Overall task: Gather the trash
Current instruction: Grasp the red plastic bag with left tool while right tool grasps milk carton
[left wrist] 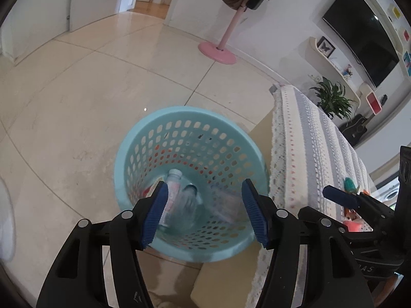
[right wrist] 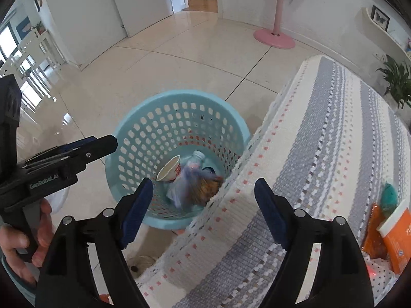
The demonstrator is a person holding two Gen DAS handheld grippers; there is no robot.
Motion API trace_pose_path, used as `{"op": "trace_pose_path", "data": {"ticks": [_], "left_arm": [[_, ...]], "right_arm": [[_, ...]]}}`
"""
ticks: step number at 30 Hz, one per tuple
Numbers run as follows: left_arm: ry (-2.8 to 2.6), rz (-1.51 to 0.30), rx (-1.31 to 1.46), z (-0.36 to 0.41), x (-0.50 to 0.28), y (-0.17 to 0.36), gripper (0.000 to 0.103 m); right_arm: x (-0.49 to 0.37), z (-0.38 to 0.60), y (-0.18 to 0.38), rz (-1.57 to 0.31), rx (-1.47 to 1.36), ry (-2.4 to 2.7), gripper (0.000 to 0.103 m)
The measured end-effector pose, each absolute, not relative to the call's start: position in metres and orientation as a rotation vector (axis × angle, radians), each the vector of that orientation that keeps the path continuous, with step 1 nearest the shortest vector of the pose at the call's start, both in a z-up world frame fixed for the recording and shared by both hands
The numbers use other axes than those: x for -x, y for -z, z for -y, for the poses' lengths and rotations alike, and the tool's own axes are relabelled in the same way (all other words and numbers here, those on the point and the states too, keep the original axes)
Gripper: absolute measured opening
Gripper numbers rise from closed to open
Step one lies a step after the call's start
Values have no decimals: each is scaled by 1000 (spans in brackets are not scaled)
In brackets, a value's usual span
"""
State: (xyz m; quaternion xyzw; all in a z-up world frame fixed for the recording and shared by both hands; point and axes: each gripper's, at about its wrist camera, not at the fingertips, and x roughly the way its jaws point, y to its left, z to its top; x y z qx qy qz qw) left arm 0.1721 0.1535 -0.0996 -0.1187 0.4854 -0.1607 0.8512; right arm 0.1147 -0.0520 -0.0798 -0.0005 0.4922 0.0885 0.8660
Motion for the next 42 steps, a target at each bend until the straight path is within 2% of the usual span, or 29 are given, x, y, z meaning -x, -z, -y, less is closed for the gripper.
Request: {"op": "trace_pose_path", "data": {"ticks": [6,10,18,19,21,26,31,36,39,41,42], "left_arm": [[384,-978,244,-140,-152,67,58],[462,-926,244,-114,-131,36,58],[750,-852,143,0,-65,-18,58],[799,-852,130,16,-56,-19,62],[886,-860,115,42,-39,-15,69],[1047,-925,23,111,2,21,71],[1062,-933,-88,157,37,62,82],[1028,-970,-234,192,46,106,82],[1044,-989,-228,196,45,116,81],[1043,-994,-221,196,44,119,76],[1047,-999,-219,195,45,119,69]], "right_arm": [[-85,70,55,-965,3,-167,77],[-44,101,17,-856,-2,-104,77],[61,210,-59,-663,-34,104,77],[77,229,-63,-651,-39,145,77],[99,255,-65,-638,-52,202,77],[155,323,-47,-632,-173,316,77],[183,360,-16,-655,-259,368,77],[185,370,13,-690,-318,373,77],[181,367,29,-713,-344,362,77],[176,363,39,-727,-359,357,77],[174,360,44,-736,-366,355,77]]}}
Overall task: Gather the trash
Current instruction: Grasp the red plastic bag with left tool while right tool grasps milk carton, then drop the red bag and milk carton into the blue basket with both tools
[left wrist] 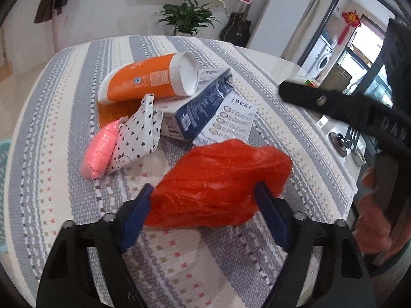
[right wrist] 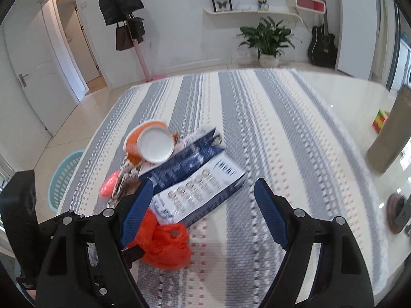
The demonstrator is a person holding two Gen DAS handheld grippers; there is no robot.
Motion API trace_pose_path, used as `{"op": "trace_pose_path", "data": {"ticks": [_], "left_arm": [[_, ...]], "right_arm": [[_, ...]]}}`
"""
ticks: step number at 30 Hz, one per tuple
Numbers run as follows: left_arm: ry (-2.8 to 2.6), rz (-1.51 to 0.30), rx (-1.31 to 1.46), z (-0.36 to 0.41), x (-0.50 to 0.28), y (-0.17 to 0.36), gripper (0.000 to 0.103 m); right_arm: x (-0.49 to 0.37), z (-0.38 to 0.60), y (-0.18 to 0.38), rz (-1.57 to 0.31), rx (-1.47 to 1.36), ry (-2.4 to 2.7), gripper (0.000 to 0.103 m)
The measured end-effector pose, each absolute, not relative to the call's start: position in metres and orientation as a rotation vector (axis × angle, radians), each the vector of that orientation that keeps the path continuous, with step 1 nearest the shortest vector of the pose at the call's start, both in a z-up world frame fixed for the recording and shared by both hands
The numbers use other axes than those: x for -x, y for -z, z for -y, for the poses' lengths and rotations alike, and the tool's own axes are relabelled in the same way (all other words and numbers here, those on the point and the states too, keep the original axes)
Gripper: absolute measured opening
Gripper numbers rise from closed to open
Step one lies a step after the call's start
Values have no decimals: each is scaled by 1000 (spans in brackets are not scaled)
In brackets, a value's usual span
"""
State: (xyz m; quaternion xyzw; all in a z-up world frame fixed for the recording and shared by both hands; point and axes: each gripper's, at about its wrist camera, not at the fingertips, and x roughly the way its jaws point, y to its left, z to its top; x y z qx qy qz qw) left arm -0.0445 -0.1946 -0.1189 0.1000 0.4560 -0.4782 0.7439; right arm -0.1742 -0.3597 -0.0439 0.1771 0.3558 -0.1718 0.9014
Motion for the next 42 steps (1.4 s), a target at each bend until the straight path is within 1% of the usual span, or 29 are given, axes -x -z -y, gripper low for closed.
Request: {"op": "trace_pose_path", "data": {"ticks": [1,2,4,5,6,7,10,12,13,14,15,20,22,25,29,32,34,36,39,42], "left_arm": [[1050,-999,-218,192,47,117,58],[1048,-994,-225,191,47,117,53],[1048,-992,-226,187,48,116,35],[1053,-992,-215,185,47,115,30],[1057,-990,-207,182,47,114,21],[1060,-990,-201,181,47,113,16],[1072,-985,-190,174,50,111,8],[1081,-983,-200,169,54,108,7],[1083,-980,-206,166,56,106,6],[1086,-975,-212,160,57,104,6],[1087,-973,-214,155,57,103,5],[1074,-978,-205,136,51,97,5],[1073,-987,-192,131,49,97,5],[1072,-996,-181,128,46,97,5],[1076,-996,-183,127,49,96,5],[1076,-993,-181,127,48,95,5],[1075,-996,-173,127,45,95,5],[1069,-999,-170,126,43,94,5],[1062,-998,-171,123,42,91,5],[1062,-991,-175,120,42,88,5]], "right_arm": [[171,356,50,-749,-373,356,77],[169,353,53,-758,-376,355,77],[165,348,60,-773,-380,362,77],[162,346,62,-781,-384,365,77],[158,345,64,-791,-390,367,77],[156,344,66,-800,-394,373,77],[147,343,71,-826,-415,406,77],[137,345,73,-849,-425,430,78],[131,345,76,-870,-435,451,80],[125,345,79,-891,-444,473,85],[120,346,81,-907,-453,487,86],[101,349,100,-982,-506,530,86],[103,350,104,-986,-521,516,86],[116,352,103,-988,-503,521,82],[144,370,101,-1015,-494,494,72],[167,391,99,-1030,-481,546,72],[175,400,93,-989,-528,537,72],[170,397,88,-969,-547,513,72],[150,382,85,-966,-491,529,72],[130,380,98,-1020,-420,585,72]]}}
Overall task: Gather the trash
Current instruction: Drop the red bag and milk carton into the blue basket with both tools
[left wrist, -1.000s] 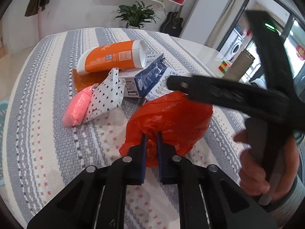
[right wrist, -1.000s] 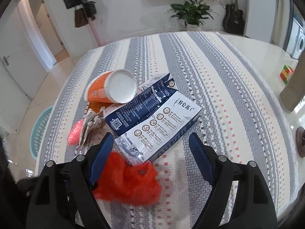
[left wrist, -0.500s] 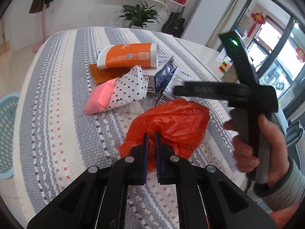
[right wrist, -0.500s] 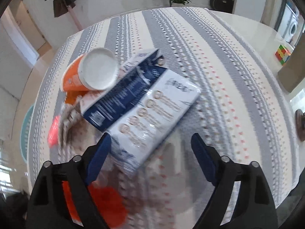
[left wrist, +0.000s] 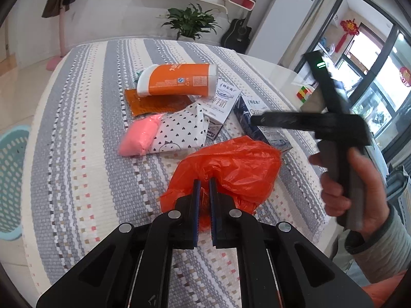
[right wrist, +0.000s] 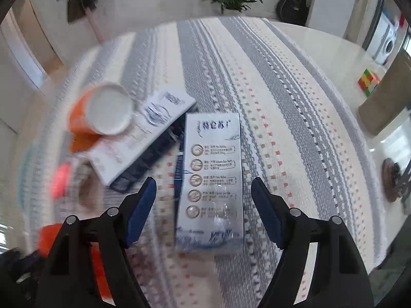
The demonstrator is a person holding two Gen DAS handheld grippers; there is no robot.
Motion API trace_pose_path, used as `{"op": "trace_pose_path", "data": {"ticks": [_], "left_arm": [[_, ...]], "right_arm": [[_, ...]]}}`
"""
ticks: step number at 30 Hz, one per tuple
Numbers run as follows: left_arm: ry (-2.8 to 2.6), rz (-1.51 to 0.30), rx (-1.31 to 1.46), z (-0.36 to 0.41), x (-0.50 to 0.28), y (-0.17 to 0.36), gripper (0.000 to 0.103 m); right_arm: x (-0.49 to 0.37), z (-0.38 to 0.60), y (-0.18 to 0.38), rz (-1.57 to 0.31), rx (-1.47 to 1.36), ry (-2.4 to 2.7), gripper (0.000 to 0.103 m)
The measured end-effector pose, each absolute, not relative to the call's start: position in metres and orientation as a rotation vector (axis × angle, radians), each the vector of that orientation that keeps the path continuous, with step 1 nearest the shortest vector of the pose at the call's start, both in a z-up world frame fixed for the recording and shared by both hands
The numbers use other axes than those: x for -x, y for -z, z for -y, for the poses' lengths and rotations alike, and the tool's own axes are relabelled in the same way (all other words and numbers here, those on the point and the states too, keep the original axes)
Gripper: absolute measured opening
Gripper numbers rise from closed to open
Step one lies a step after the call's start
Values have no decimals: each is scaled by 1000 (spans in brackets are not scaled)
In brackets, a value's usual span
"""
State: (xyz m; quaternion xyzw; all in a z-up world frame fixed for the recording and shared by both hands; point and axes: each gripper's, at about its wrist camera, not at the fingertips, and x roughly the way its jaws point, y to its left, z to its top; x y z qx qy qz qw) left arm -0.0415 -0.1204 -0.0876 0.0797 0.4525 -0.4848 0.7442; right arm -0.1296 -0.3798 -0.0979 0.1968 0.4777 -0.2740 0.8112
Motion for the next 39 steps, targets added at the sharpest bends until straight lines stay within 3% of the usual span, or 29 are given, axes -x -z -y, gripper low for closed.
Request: {"op": "trace_pose_path", "data": {"ticks": [4,5,6,9,19,25,30,39], "left_arm": [[1071,-994,-164,116,42,84,5],[1074,-992,-162,115,42,82,5],[1075,-989,-162,114,43,81,5],[1076,-964,-138,109,42,72,5],[970,-753,49,47,-1,-8,4],[805,-690,106,-21,-44,-31,4],[615,-714,169,-88,-90,-18,4],[339,-862,209,-157,-156,51,4]], "right_arm": [[129,389,121,-1075,-432,613,72],[127,392,125,-1079,-445,606,70],[129,394,127,-1078,-462,590,58],[136,393,120,-1046,-453,589,57],[118,328,-21,-747,-258,436,57],[57,244,-54,-701,-163,177,57],[-8,162,-45,-765,-88,29,57],[-93,66,33,-986,-98,-123,58]]}}
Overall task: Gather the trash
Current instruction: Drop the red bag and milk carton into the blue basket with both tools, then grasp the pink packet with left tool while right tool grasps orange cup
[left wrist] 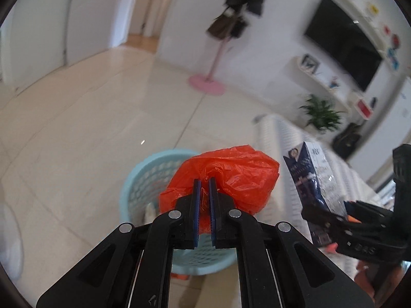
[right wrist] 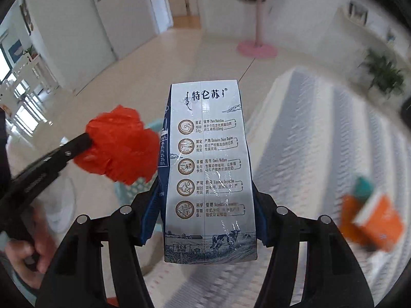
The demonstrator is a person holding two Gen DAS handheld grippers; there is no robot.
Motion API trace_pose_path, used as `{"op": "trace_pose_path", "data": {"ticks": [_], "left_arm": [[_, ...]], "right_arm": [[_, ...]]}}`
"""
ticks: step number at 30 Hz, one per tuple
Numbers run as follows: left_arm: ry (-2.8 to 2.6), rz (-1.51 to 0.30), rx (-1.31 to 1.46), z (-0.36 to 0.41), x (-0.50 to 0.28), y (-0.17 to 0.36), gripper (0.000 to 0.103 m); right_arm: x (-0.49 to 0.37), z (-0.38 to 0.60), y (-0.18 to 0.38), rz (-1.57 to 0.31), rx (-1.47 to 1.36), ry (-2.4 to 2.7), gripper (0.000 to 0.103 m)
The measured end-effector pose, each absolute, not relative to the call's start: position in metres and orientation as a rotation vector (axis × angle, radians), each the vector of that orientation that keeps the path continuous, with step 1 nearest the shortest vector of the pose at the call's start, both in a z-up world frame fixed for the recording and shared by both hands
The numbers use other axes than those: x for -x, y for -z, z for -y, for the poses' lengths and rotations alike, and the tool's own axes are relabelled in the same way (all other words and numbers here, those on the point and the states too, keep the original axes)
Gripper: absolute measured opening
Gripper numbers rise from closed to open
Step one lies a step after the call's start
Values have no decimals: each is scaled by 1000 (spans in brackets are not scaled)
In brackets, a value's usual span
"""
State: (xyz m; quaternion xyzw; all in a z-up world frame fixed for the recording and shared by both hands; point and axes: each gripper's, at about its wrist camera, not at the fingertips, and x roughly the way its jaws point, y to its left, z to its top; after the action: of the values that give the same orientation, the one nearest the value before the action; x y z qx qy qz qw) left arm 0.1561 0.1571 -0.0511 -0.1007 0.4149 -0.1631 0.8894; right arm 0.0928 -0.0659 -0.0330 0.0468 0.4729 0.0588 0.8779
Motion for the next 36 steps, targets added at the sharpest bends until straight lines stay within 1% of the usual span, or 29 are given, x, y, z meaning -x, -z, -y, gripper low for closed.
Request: {"op": "trace_pose_path", "data": {"ticks": [3,6,8,9,10,12,18,22,29,30,33,36], "left_arm": [[313,-921,219,-163,-170,77,4],[300,-949,212,-161,-177,91,6],[289,-958,225,-161,-176,95,21],[293,-959,236,-161,-177,97,36],[289,-953,244,-163,-175,97,41],[295,-947,243,-165,-170,97,42],[350,-924,250,-153,-160,83,42],[424,-891,255,-134,-142,60,42],[645,-861,258,-64,-99,17,43],[676,-866,253,-51,-95,15,45],[777,-893,226,-9,-80,14,45],[864,-926,165,38,-66,20,49]], "right_arm": [[-107,55,62,-1061,-137,-125,58],[-121,59,79,-1093,-152,-130,59],[-127,59,86,-1111,-173,-122,59],[-129,60,89,-1123,-191,-124,61],[-132,64,91,-1127,-202,-124,63],[-133,66,93,-1124,-196,-120,67],[-124,65,80,-1091,-158,-130,67],[-98,80,52,-999,-143,-132,67],[-23,148,-23,-779,-108,-49,67],[-13,162,-31,-754,-99,-27,67],[17,206,-47,-710,-82,56,67],[35,252,-53,-705,-104,119,67]]}}
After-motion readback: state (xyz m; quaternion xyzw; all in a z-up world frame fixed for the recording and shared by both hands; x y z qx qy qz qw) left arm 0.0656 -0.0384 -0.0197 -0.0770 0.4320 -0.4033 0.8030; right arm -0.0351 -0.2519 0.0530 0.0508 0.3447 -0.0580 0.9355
